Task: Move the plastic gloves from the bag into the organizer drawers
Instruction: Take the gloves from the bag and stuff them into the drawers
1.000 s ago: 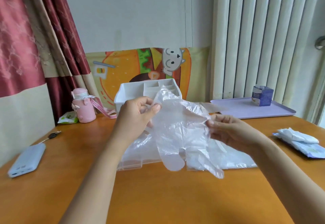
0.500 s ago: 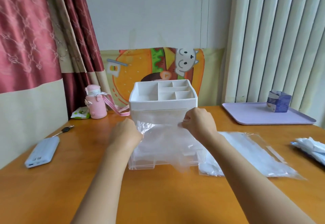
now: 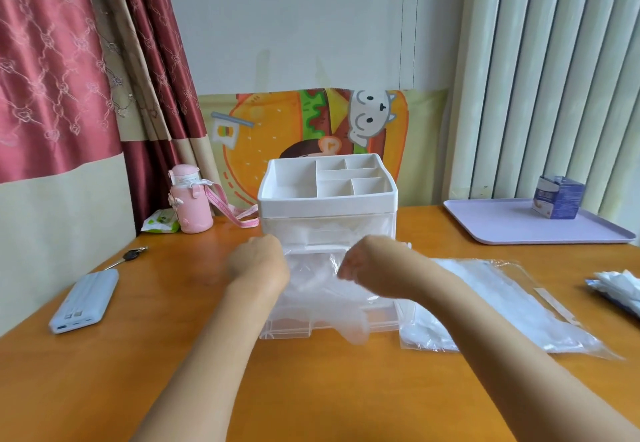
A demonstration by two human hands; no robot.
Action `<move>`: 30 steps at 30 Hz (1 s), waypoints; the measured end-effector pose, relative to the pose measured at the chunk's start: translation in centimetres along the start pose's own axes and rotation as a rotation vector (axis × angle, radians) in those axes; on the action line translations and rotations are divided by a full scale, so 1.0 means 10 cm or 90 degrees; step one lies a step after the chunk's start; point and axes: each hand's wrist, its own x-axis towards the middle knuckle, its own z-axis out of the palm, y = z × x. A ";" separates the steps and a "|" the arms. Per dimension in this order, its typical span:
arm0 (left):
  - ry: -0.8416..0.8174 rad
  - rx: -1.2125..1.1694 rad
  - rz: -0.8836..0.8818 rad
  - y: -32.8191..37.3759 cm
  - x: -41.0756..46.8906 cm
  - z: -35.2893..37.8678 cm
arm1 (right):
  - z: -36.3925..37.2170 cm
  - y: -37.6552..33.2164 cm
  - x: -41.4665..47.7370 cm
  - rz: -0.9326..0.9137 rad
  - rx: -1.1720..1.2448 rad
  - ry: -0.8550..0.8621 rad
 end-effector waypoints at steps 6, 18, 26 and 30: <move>0.002 0.092 0.051 0.07 -0.02 0.00 | 0.20 0.00 0.34 0.015 -0.105 -0.202; -0.019 -0.181 0.258 0.13 0.01 0.05 | 0.39 0.03 0.53 -0.002 -0.178 -0.291; -0.223 -0.144 0.273 0.08 0.15 0.25 | 0.13 0.14 0.35 0.001 -0.034 -0.150; -0.219 -0.122 0.253 0.11 0.15 0.24 | 0.15 0.20 0.29 0.038 -0.033 -0.236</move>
